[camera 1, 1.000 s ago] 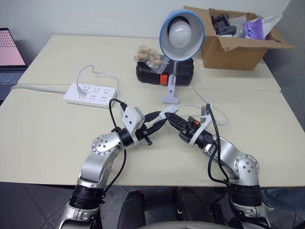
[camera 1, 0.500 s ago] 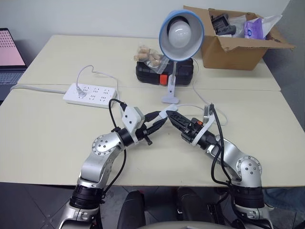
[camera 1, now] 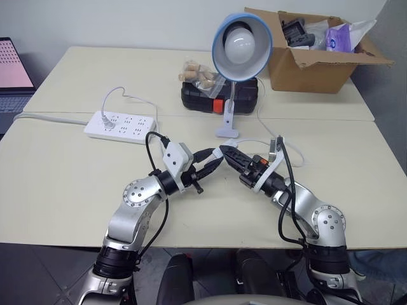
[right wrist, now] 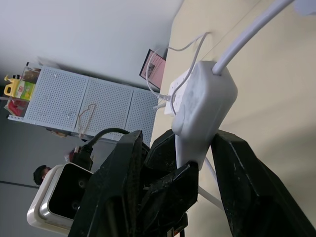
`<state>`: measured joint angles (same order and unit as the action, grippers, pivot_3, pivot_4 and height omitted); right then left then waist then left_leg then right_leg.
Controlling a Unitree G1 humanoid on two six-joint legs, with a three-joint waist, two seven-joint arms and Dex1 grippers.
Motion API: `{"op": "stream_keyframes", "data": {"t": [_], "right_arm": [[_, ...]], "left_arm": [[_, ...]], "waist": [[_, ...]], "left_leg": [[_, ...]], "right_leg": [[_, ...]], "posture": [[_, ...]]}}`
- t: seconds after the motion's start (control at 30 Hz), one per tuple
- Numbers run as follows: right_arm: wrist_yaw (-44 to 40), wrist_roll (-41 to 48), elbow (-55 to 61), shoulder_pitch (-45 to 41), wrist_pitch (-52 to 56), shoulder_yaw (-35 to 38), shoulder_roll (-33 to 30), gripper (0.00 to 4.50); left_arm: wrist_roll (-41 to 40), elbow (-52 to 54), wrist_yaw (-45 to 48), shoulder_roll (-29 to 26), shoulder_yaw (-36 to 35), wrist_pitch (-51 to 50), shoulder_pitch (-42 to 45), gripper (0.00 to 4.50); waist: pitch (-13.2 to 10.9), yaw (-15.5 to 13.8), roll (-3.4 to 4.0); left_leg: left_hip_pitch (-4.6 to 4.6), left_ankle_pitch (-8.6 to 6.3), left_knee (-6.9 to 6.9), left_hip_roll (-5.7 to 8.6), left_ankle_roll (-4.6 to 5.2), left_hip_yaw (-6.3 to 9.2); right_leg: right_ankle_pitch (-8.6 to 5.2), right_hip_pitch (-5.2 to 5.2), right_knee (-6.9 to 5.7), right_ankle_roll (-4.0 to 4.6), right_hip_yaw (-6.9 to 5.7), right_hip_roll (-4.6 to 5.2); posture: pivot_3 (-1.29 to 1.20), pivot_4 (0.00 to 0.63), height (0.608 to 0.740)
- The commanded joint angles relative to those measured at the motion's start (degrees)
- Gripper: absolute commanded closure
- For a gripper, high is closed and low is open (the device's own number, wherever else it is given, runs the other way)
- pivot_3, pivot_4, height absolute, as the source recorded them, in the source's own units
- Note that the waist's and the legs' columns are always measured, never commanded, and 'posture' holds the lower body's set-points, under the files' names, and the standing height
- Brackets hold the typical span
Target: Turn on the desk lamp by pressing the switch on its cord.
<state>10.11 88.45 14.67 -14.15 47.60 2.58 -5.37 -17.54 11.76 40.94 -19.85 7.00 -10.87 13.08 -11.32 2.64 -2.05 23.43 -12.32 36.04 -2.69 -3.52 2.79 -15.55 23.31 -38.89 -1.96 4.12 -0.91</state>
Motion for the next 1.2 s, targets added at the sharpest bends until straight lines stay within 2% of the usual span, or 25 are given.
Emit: {"op": "stream_keyframes", "data": {"t": [0.03,0.13,0.43,0.5,0.73,1.2], "right_arm": [[-0.41,-0.17,0.7,-0.63,-0.1,-0.33,0.4,3.38],[-0.21,-0.22,0.48,-0.66,-0.37,-0.09,0.88,4.04],[-1.3,0.87,0.74,-0.56,0.02,0.2,1.02,4.09],[-1.55,0.93,1.01,-0.53,-0.21,0.31,1.21,3.38],[-2.82,1.85,2.18,-0.43,0.21,0.29,0.77,1.7],[-2.14,0.43,0.55,-0.57,-0.81,0.81,0.65,1.66]], "left_arm": [[-0.25,1.9,0.29,0.12,0.3,0.43,0.17,3.41],[-0.24,2.0,0.37,0.01,0.31,0.47,0.04,3.41],[-0.24,2.02,0.44,-0.2,0.15,0.49,0.03,3.41],[-0.25,1.99,0.44,-0.21,0.09,0.45,0.05,3.41],[-0.31,1.95,0.29,-0.1,-0.02,0.19,0.06,3.41],[-0.34,2.39,-0.16,-0.05,0.1,-0.06,-0.22,3.41]], "waist": [[0.0,0.0,0.0],[0.0,0.03,0.0],[0.0,0.05,0.0],[0.0,0.05,0.0],[0.0,0.06,0.01],[0.0,0.11,0.01]], "left_leg": [[0.0,0.0,0.0,0.0,0.0,0.0],[0.0,0.0,0.0,0.0,0.0,0.0],[0.01,0.0,-0.01,0.0,0.0,0.0],[0.01,0.0,-0.01,0.0,0.0,0.0],[0.01,0.0,-0.01,0.0,0.0,0.0],[0.01,0.0,-0.01,0.0,0.0,0.0]], "right_leg": [[0.0,0.0,0.0,0.0,0.0,0.0],[0.0,0.0,0.0,0.0,0.0,0.0],[0.0,0.01,0.01,0.0,0.0,0.0],[0.0,0.01,0.01,0.0,0.0,0.0],[0.0,0.01,0.01,0.01,0.0,0.0],[0.0,0.01,0.01,0.01,0.0,0.0]], "posture": [[0.0,0.15,0.74],[0.0,0.15,0.74],[0.0,0.15,0.74],[0.0,0.15,0.74],[0.0,0.15,0.74],[0.0,0.15,0.74]]}}
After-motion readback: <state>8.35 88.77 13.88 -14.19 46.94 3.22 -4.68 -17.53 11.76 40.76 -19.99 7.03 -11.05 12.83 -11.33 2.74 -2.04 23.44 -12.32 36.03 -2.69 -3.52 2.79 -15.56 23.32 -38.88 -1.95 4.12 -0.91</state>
